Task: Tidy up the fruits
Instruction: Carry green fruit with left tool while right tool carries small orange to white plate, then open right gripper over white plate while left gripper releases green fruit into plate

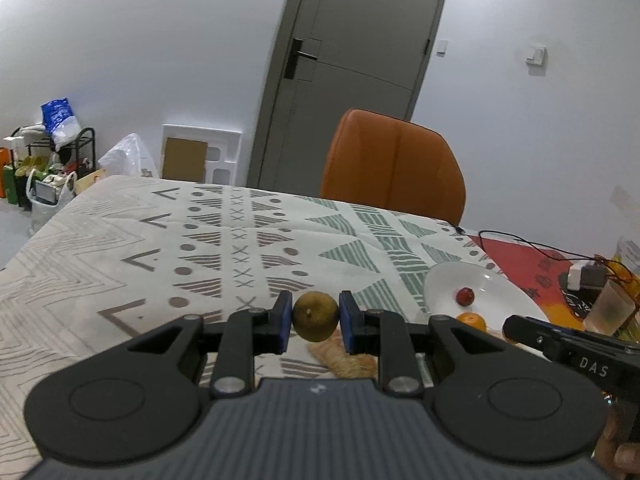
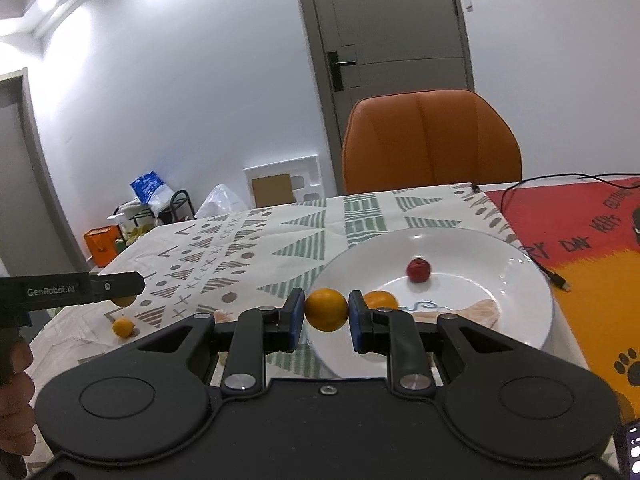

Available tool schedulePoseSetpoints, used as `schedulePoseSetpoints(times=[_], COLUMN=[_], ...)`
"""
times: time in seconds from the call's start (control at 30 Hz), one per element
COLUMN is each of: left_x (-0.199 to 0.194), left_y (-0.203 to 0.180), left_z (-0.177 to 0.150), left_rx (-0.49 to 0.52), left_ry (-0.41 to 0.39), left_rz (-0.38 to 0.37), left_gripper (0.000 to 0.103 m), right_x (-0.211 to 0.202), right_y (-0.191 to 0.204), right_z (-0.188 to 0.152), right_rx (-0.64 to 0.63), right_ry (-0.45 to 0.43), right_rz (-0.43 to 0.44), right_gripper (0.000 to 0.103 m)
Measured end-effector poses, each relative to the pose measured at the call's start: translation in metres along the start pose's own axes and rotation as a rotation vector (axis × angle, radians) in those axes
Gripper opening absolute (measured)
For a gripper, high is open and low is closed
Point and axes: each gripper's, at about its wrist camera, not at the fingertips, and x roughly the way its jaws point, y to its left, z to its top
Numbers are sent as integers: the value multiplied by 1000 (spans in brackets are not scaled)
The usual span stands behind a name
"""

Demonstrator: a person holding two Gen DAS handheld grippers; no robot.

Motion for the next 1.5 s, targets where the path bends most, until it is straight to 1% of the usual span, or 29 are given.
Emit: schedulePoseSetpoints(times=[0.4,0.6,0.8,1.0,1.07,1.1,1.27,1.33,1.5], left_x=[23,33,45,57,61,63,72,75,81], left_y=[-33,-48,-58,-70,-74,-76,-83,-88,-98], left_z=[-3,-2,0,0,0,0,-2,-2,-3], left_rx=[43,72,87,102,106,109,111,118,133], left_ry=[24,34,46,58,63,65,81,84,95], left_rz=[-44,-52,-60,-79,-88,-92,-112,-123,-143], left_gripper=[23,23,23,23,23,23,23,23,23], right_x=[1,6,15,21,22,21,21,19,16], right_y=[-29,-45,-53,-65,-69,-71,-73,-74,-81], right_z=[-4,-6,-8,-9,-10,-10,-12,-13,-17], right_rx=[40,72,85,111,118,123,107,117,136], right_ry=[-12,-20,-14,-8,-10,-16,-12,-9,-2], right_rz=[-34,-42,-39,-70,-80,-86,-91,-94,-108], right_gripper=[22,22,22,23,28,29,31,33,35])
